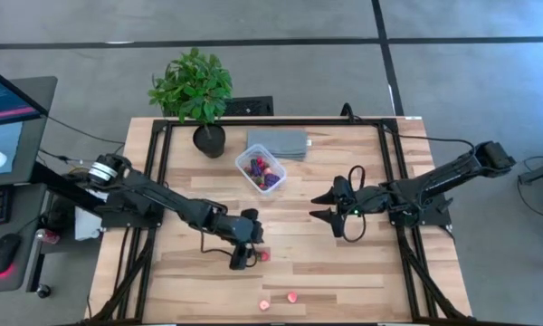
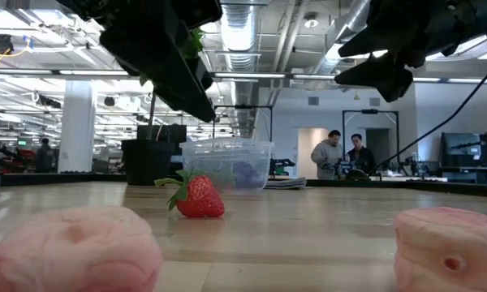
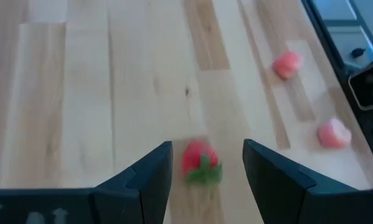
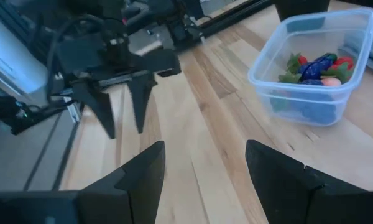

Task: Pick and placing Produce into tupperware
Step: Put the red strawberry into the transparent bin

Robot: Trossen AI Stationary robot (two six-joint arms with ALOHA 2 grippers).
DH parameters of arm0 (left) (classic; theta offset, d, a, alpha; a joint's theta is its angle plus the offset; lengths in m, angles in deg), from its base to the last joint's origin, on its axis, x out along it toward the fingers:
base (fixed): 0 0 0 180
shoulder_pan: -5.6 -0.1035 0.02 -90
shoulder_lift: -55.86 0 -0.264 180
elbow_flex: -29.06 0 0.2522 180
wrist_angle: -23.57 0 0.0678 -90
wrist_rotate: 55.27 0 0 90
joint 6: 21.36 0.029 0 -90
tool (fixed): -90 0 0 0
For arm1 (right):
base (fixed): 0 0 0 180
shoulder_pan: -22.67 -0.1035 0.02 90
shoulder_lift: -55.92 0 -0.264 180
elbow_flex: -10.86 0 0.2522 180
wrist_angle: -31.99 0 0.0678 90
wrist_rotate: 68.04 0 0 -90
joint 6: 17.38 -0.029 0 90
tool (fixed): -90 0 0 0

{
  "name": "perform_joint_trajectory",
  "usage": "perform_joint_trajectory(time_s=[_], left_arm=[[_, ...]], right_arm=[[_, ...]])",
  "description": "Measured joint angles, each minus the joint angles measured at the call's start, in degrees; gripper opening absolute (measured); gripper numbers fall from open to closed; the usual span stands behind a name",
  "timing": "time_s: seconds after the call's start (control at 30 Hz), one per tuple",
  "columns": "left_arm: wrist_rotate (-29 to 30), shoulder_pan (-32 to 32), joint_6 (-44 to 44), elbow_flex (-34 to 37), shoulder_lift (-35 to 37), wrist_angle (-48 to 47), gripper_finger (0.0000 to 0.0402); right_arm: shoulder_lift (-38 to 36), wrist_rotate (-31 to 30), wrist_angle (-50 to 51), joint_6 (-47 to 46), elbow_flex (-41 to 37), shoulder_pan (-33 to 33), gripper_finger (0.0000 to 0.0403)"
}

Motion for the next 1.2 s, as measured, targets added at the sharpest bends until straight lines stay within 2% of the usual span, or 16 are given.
perform_joint_trajectory(time_s=[0.37,0.67,1.03,1.2], left_arm=[[-0.45,1.12,1.08,-5.21,-7.89,-2.84,0.0186],[3.41,0.57,1.52,-5.29,-8.26,-5.68,0.0186],[-0.34,0.25,1.70,-7.87,-12.48,-2.43,0.0186],[-2.62,0.25,2.55,-9.38,-15.00,-4.17,0.0186]], right_arm=[[-0.85,0.25,0.60,2.43,0.06,0.00,0.0248],[-1.31,1.57,2.91,2.50,0.00,0.00,0.0248],[-1.33,1.68,3.16,3.35,0.02,0.00,0.0248],[-1.33,1.68,3.02,3.35,0.02,0.00,0.0248]])
